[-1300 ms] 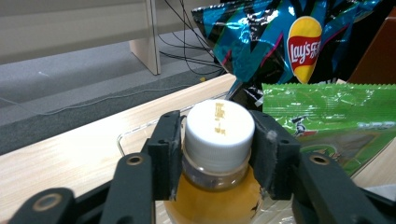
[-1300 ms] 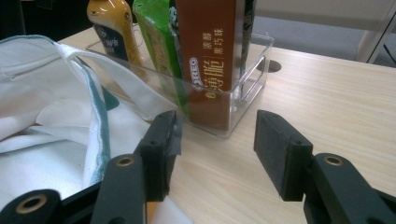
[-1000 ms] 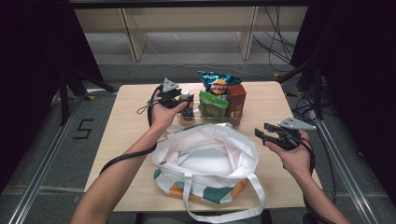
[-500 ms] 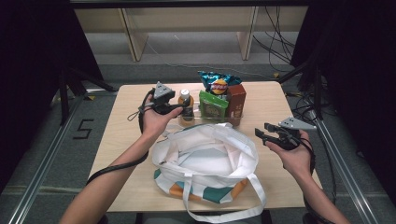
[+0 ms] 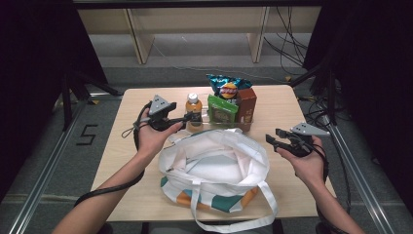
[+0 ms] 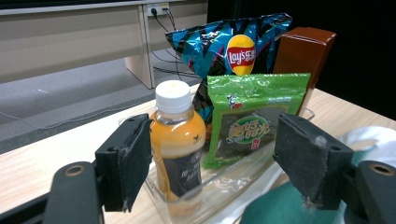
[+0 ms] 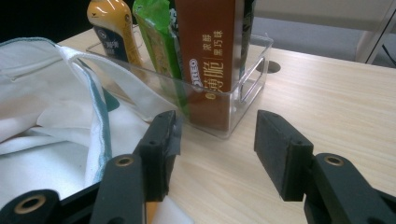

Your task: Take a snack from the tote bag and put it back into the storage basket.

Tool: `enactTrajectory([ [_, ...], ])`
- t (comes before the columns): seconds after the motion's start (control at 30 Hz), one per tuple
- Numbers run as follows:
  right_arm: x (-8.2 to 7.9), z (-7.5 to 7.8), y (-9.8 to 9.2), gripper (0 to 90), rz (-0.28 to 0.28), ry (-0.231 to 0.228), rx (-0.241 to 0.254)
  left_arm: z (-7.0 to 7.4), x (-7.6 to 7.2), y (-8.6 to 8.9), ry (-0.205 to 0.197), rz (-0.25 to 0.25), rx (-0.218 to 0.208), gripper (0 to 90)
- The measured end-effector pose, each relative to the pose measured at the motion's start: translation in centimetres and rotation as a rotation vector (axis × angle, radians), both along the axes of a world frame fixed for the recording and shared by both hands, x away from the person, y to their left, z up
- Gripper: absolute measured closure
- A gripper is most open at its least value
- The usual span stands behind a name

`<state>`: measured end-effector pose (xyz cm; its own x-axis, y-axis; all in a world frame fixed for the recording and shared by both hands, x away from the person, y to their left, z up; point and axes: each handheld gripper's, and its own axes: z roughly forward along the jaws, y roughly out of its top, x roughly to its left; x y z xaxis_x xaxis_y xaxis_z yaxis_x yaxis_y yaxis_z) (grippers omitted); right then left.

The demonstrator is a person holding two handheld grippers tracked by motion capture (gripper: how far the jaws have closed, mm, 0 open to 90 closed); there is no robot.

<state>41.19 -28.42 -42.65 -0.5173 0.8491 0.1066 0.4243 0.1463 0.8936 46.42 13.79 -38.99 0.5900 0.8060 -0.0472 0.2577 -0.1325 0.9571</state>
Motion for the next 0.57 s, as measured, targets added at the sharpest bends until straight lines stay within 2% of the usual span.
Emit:
enactTrajectory([
  [0.07, 0.0, 0.0, 0.0, 49.8, 0.0, 0.001, 0.0, -0.2, -0.6, 0.3, 0.002, 0.003, -0.006, 26.8],
  [0.1, 0.1, -0.1, -0.1, 49.7, 0.006, -0.014, -0.011, -0.3, -0.8, 0.5, 0.001, 0.002, -0.006, 26.7],
  [0.13, 0.0, 0.0, 0.0, 49.7, 0.002, 0.002, -0.001, -0.5, -1.1, 0.6, 0.003, 0.004, -0.008, 26.8],
  [0.33, 0.0, 0.0, 0.0, 49.6, 0.004, -0.004, -0.001, -1.3, -2.4, 1.4, 0.0, 0.016, -0.031, 26.9],
  [0.37, 0.2, -0.1, -0.1, 49.6, 0.015, -0.018, -0.012, -1.5, -2.6, 1.5, 0.0, 0.016, -0.026, 27.0],
  [0.43, 0.2, 0.0, -0.2, 49.6, 0.012, -0.018, -0.014, -1.6, -2.7, 1.7, 0.0, 0.022, -0.027, 26.9],
  [0.47, 0.0, 0.0, -0.1, 49.5, 0.001, 0.0, -0.012, -1.7, -2.7, 1.8, -0.002, 0.025, -0.032, 26.9],
  [0.5, 0.1, 0.0, -0.3, 49.5, 0.009, -0.017, -0.026, -1.7, -2.7, 1.9, -0.002, 0.027, -0.029, 26.8],
  [0.53, 0.1, 0.0, -0.3, 49.5, 0.009, -0.018, -0.025, -1.8, -2.7, 2.0, -0.002, 0.028, -0.031, 26.8],
  [0.57, 0.0, 0.0, -0.2, 49.4, 0.004, -0.006, -0.001, -1.8, -2.7, 2.0, -0.001, 0.032, -0.033, 26.8],
])
